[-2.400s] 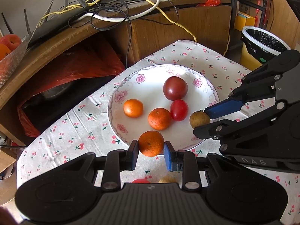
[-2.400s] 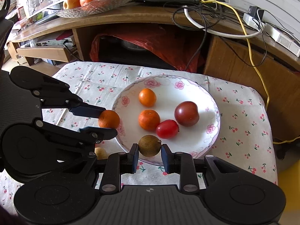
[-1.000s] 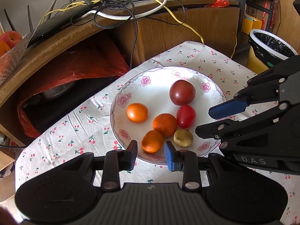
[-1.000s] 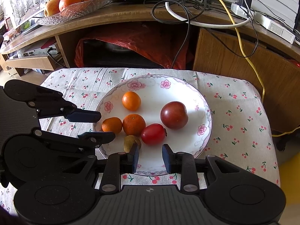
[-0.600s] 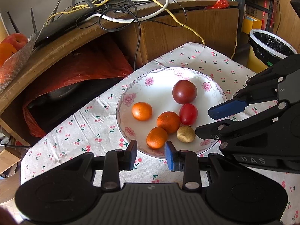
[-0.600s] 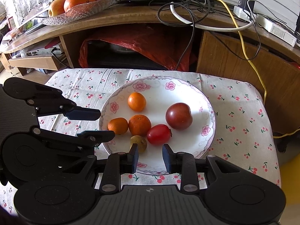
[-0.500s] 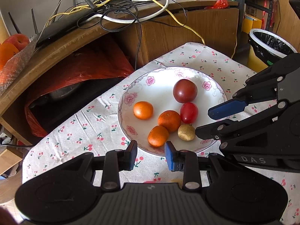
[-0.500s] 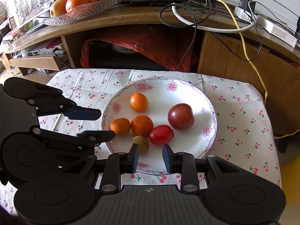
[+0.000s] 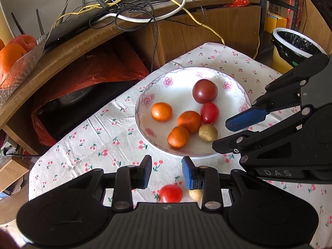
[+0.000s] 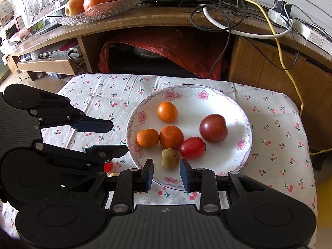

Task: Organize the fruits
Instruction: 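Withdraw both grippers toward the remaining red tomato and kiwi, then grasp the red tomato with the left gripper while the right gripper grasps the kiwi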

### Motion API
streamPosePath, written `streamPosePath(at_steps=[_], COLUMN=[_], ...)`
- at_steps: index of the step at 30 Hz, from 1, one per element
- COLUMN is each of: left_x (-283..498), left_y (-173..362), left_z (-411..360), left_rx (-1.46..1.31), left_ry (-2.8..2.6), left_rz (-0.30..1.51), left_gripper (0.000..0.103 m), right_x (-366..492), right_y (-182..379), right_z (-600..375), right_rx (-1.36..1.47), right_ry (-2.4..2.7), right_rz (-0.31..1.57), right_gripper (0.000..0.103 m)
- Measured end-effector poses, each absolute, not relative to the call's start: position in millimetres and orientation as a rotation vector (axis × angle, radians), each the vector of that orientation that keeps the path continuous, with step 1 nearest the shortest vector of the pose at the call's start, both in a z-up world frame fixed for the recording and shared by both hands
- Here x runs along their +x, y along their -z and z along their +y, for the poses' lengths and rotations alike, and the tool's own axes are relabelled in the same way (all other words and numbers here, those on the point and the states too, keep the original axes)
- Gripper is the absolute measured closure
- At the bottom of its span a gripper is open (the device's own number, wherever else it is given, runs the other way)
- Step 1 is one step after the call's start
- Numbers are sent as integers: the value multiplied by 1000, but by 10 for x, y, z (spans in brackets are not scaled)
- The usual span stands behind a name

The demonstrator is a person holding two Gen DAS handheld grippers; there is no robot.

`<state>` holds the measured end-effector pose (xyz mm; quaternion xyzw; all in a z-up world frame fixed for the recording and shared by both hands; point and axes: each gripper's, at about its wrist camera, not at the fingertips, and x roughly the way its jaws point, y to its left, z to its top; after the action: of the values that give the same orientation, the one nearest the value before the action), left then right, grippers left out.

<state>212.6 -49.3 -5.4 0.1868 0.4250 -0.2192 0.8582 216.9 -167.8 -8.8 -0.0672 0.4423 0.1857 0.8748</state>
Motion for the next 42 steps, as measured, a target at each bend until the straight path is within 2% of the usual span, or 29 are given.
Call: streamPosePath(at_steps=[11, 15, 36, 42], left_x=[1938, 1902, 1864, 1894], left_y=[69, 79, 214, 233], left_z=[-290, -222, -93, -117], left_rx=[422, 432, 457, 450], left_ry=[502, 506, 513, 523], left_rz=[917, 928, 987, 999], left_gripper=[59, 58, 57, 57], right_x=[2070, 2032, 2015, 2073], right_y=[150, 150, 355, 435], right_z=[-1492, -1434, -1204, -1210], right_rx=[-167, -174, -231, -217], right_ry=[-456, -474, -560, -562], right_rz=[955, 957, 1023, 1041], right_gripper=[76, 70, 70, 76])
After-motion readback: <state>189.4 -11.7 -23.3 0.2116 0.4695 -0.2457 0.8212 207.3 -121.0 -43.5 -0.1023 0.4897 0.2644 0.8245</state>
